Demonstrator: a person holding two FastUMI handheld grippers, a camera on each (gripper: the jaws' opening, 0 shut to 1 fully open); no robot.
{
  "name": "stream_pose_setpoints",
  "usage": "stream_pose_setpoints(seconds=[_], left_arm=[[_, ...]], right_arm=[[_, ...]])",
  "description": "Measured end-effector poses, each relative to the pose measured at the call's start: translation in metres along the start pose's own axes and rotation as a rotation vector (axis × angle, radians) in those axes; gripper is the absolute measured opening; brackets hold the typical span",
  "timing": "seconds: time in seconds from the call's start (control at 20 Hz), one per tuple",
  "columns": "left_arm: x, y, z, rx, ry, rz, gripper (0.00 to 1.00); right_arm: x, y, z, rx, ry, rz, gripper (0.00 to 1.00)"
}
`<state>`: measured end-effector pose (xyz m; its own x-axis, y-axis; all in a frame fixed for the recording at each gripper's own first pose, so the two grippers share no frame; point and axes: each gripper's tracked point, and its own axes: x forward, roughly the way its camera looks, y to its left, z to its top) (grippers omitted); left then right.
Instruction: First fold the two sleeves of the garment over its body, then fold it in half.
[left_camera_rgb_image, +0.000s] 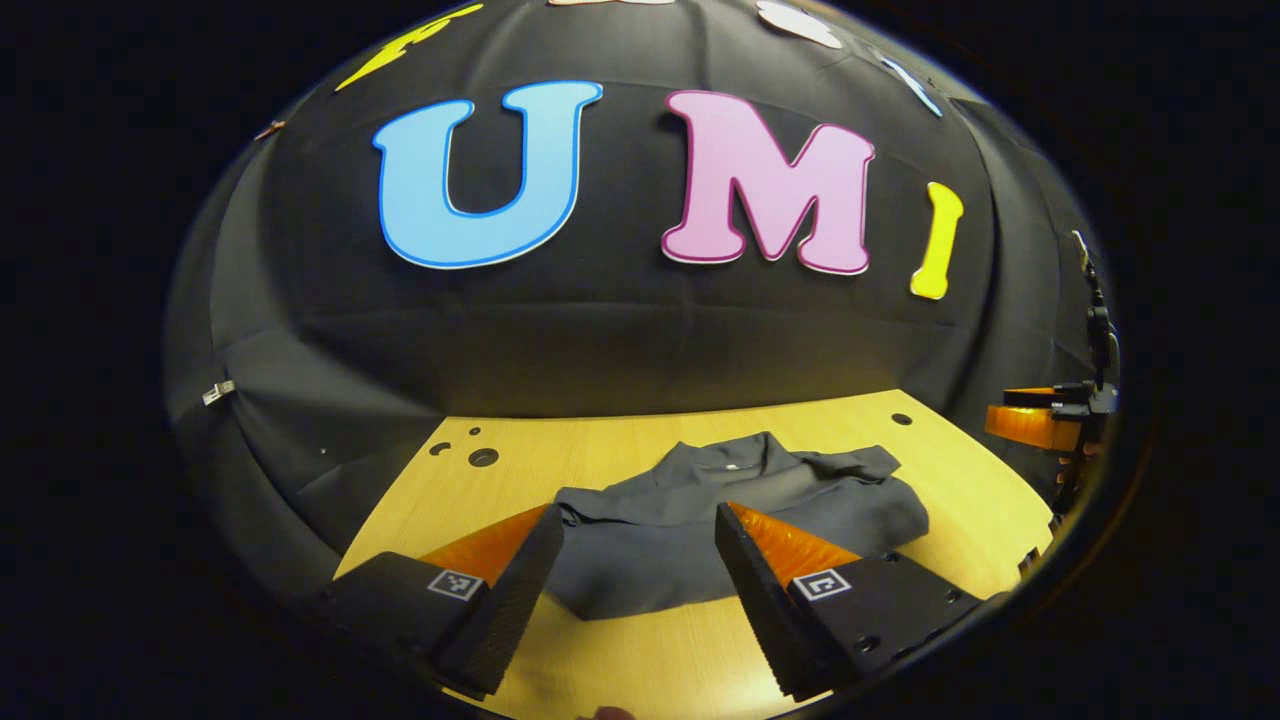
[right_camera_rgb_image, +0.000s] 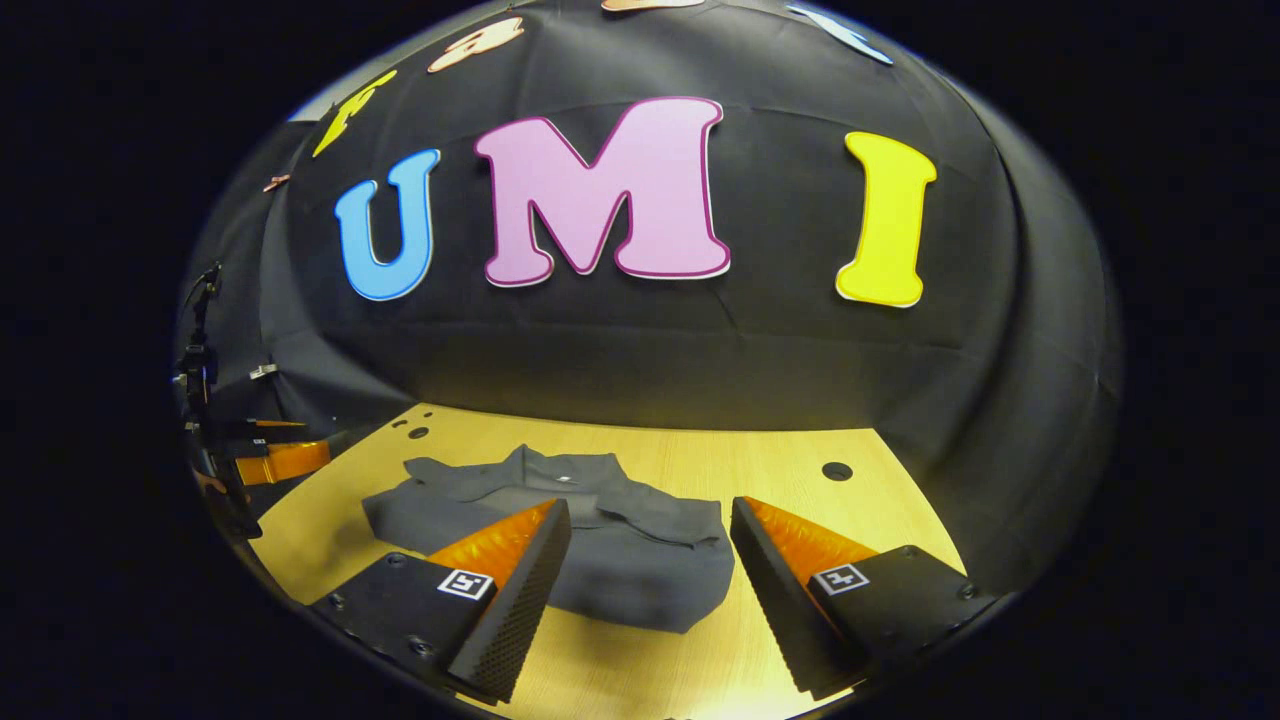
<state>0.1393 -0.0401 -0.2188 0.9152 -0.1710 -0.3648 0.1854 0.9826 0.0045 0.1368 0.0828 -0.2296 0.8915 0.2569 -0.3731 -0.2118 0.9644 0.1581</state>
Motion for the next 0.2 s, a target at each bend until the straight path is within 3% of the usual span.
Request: stream_pose_setpoints(seconds=[0.2], left_arm=[[-0.035,-0.023,-0.003,0.006,0.004,-0.055,0.96]], right_arm=[[-0.040,0.012,-0.001,0.019,0.000,0.002,0.99]])
